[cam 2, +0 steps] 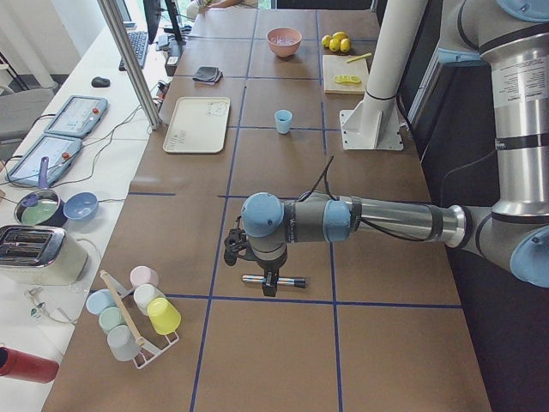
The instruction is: Mash ice and strawberries in cup
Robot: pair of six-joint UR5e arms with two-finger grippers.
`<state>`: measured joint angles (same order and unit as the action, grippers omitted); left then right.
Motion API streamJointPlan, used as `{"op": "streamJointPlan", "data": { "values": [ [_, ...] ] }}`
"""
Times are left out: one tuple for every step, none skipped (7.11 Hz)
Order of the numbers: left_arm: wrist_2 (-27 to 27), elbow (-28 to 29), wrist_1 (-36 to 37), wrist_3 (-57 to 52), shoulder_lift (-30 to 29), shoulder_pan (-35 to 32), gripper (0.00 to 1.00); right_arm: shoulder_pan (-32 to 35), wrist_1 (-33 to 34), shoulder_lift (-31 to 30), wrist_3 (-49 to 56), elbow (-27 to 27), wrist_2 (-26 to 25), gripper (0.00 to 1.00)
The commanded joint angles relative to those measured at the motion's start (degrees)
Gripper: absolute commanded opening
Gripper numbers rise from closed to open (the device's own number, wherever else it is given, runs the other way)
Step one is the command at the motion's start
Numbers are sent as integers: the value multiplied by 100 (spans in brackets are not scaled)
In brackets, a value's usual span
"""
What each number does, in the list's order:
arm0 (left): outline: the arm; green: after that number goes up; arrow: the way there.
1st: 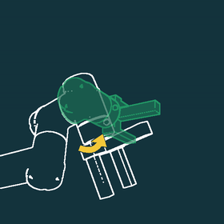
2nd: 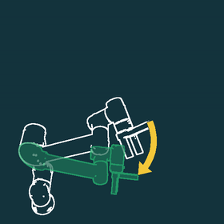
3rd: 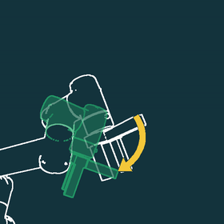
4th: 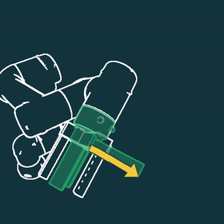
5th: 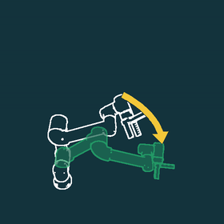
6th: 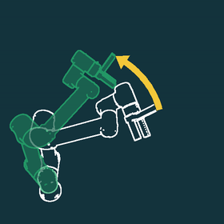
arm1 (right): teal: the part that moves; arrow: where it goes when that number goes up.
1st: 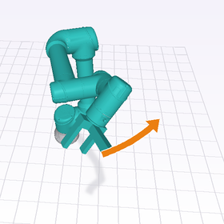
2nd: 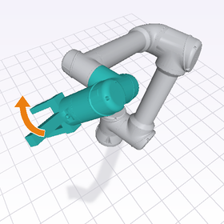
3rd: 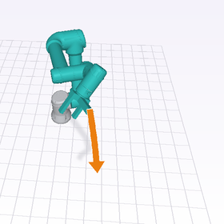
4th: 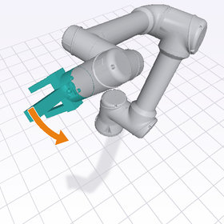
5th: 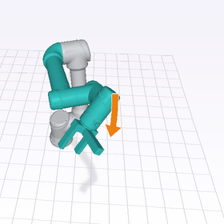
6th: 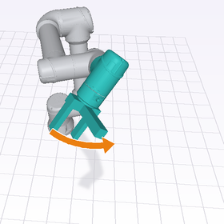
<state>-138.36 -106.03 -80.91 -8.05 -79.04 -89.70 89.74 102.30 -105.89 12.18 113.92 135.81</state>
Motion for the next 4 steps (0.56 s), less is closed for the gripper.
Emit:
{"op": "streamJointPlan", "data": {
  "values": [
    [-6, -31, -4, -4, 12, -3, 100, 61, -43, 77, -13, 16, -11, 99],
    [-59, -66, -13, -4, -23, 5, 100, 61, -52, 86, -48, -1, 33, 99],
    [-76, 46, -4, -12, -67, 5, 100, 61, -52, 95, -66, -132, 33, 99],
    [-77, -39, 14, 5, -50, 5, 100, 174, -61, 69, -40, -81, 68, 99]
  ]
}}
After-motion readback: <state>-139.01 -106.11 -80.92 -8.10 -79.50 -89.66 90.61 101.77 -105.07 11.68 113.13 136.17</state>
